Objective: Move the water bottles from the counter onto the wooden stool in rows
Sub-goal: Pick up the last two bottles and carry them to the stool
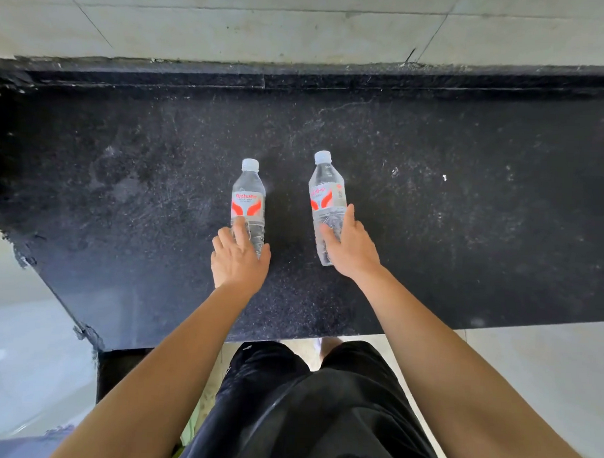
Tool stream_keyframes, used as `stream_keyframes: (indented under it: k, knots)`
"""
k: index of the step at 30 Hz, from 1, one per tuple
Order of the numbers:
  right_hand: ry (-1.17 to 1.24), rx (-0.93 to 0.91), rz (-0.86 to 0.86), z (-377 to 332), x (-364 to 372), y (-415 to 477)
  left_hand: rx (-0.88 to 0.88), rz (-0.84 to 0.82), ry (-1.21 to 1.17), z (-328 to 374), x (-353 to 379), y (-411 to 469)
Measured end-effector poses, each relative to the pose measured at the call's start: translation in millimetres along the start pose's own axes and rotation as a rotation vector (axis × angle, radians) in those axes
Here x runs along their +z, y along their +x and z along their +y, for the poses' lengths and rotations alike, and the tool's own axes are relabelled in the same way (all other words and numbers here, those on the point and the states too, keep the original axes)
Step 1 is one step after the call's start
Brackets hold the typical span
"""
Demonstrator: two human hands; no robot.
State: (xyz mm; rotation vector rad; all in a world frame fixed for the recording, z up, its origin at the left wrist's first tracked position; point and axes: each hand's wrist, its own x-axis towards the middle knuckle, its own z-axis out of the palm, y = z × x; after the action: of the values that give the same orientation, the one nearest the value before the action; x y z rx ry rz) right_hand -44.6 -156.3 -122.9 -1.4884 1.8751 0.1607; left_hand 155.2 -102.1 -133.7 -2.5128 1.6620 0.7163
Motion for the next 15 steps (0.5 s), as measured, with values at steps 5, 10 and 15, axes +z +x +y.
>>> stream_keyframes:
  k: [5, 10, 15]
  knots:
    - [-0.016, 0.149, 0.144, 14.6, -1.8, -0.6, -0.002, 0.002, -0.057, -1.7, 1.4, -5.1]
    - [0.014, 0.051, 0.148, 15.9, -15.6, 11.8, -0.063, 0.068, -0.235, 4.6, -5.7, 9.1]
    - [-0.024, 0.073, 0.124, -7.0, -23.8, 28.6, -0.204, -0.052, -0.290, 10.8, -17.6, 33.3]
